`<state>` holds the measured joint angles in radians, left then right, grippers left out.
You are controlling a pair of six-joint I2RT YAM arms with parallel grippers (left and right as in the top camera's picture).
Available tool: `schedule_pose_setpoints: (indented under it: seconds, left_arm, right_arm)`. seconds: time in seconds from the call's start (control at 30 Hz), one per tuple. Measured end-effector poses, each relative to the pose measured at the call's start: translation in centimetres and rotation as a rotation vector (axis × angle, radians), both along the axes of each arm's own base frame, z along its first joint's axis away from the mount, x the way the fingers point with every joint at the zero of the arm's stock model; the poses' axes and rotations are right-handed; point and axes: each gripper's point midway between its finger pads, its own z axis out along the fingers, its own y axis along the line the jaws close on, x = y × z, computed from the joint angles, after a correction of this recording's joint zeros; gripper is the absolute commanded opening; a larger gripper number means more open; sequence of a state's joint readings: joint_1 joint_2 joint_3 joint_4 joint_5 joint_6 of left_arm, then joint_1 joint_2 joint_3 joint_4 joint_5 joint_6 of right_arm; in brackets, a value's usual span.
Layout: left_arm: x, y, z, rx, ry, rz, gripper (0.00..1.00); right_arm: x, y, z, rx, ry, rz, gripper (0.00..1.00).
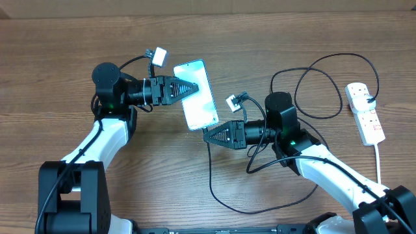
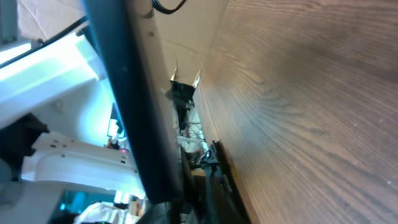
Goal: Plug charger to phone and switch on socket
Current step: 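Push the cable connector into the phone's bottom port with the right gripper, then open the right gripper and pull it back from the phone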
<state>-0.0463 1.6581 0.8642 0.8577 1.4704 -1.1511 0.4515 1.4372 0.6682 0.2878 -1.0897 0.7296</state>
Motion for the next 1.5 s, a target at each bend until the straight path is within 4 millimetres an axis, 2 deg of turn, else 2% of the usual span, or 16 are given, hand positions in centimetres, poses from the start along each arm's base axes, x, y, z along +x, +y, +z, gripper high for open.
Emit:
schedule_pose_setpoints:
  seconds: [0.43, 1.0, 1.2, 1.5]
  left_arm:
    - [-0.4, 0.0, -0.3, 0.003, 0.029, -0.025, 0.04]
    - [-0.7, -0.7, -0.8, 0.005, 0.064, -0.036, 0.04]
    - [-0.9, -0.6, -1.6, 0.006, 0.093, -0.029, 0.04]
    - [-1.2, -1.3, -1.6, 0.007, 0.092, -0.041, 0.04]
  right_arm:
    - [-0.5, 0.2, 0.8, 0.031, -0.026, 0.037, 0.04]
    - [-0.8, 0.2, 0.8, 0.037, -0.022, 0.055, 0.04]
    - [-1.1, 0.0, 0.1, 0.017, 0.002, 0.060, 0.04]
    - [-1.4, -0.1, -0.3, 0.005, 0.018, 0.070, 0.06]
